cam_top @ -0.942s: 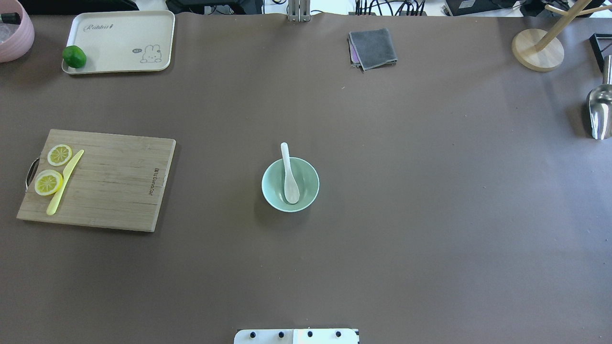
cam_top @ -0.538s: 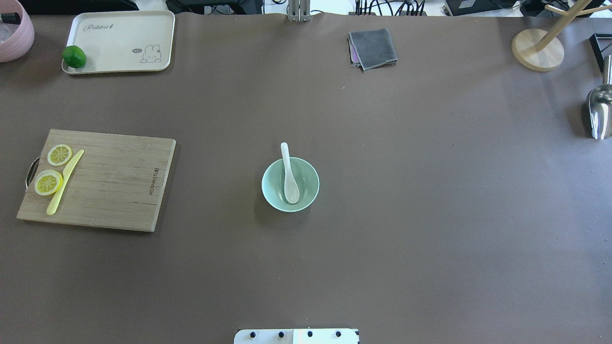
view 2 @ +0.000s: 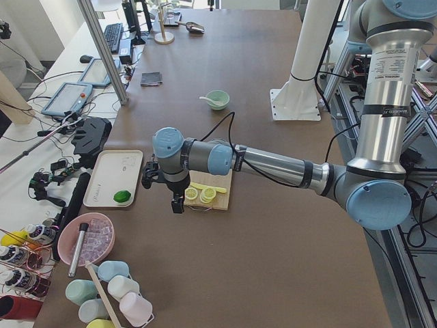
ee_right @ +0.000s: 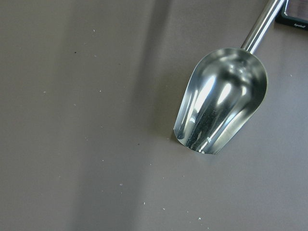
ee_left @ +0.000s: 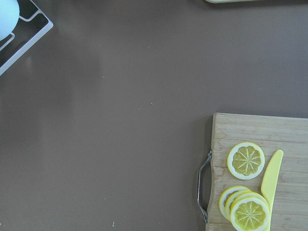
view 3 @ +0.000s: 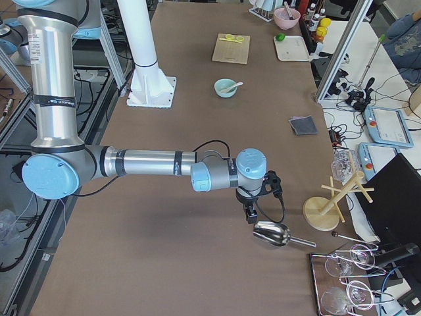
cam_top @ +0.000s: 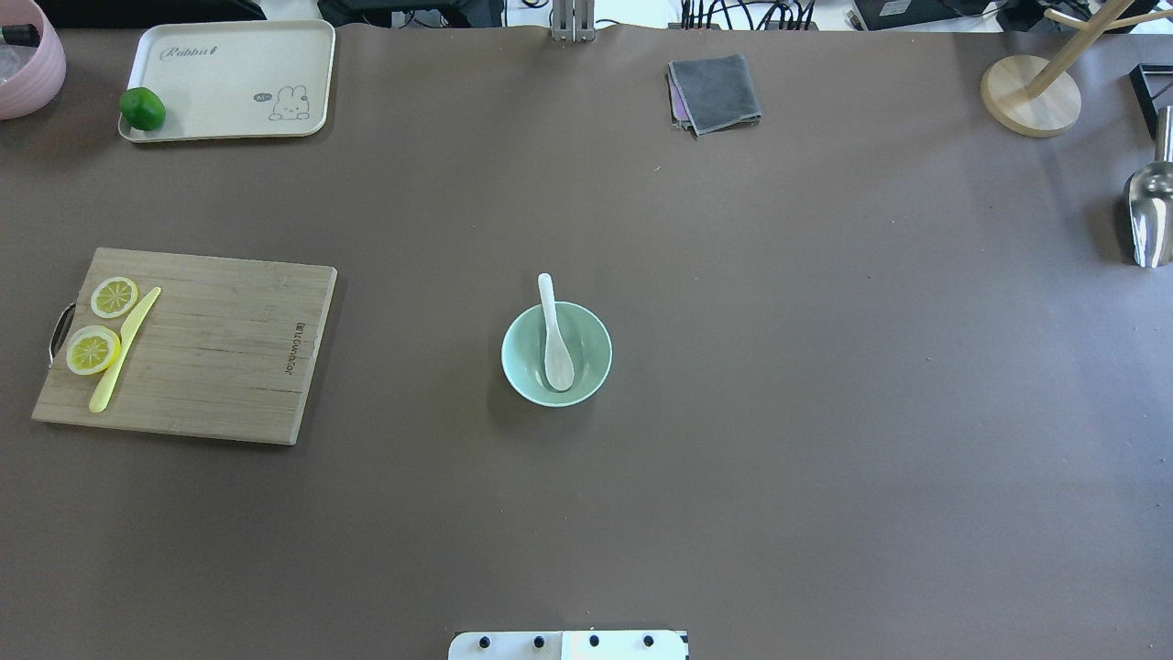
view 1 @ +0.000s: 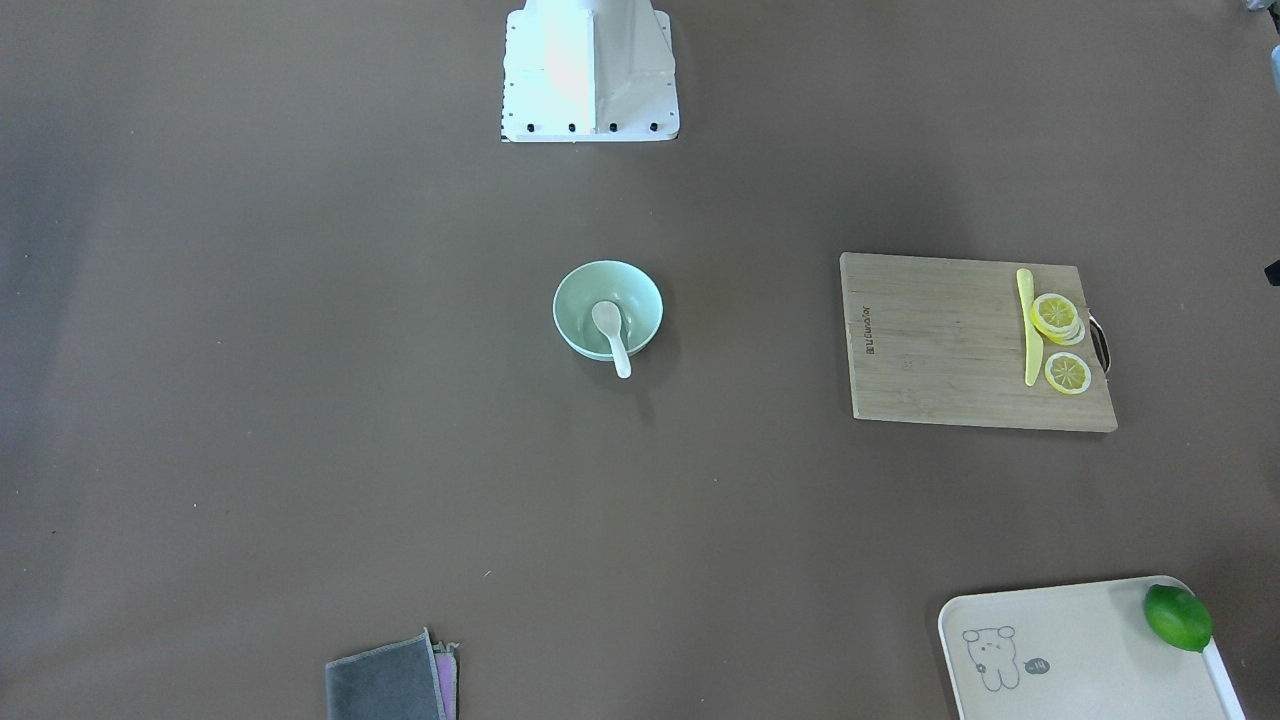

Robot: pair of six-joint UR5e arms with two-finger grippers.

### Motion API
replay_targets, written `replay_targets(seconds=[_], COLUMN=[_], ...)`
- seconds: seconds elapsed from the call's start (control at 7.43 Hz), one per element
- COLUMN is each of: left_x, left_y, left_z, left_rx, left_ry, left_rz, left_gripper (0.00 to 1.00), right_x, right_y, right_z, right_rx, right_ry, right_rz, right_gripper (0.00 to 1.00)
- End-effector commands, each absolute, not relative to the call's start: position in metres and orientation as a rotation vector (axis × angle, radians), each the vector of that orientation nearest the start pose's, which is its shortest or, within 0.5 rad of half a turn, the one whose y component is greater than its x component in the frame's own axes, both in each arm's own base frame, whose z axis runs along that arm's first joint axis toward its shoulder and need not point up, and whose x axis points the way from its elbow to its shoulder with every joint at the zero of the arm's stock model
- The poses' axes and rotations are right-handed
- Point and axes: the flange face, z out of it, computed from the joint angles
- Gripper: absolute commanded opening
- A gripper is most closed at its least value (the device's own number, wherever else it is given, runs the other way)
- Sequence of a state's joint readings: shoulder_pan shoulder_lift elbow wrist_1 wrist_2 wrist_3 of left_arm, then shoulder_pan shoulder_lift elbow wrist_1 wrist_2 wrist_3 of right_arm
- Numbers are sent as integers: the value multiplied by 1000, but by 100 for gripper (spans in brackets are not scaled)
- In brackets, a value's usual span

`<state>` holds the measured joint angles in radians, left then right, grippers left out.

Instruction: Place spoon in bowl

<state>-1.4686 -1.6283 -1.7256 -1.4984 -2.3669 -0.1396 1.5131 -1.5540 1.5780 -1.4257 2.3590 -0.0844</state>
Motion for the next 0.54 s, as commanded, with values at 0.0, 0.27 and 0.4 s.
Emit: replay_targets(seconds=[0.0,0.27,0.4], left_x=[-10,-10,-10], left_y=[-517,-516,-517], left_z=[554,559,553], left_rx=[48,37,49], left_ry=[804,803,808], left_rz=[26,20,24], left_gripper=[98,98,98], right_x=[33,27,29], right_y=[-522,-529,-533], right_z=[621,617,616], right_rx=[149,152,156], right_ry=[-780,-772,-748], right_rz=[-187,-201,-200], right_gripper=[100,100,100])
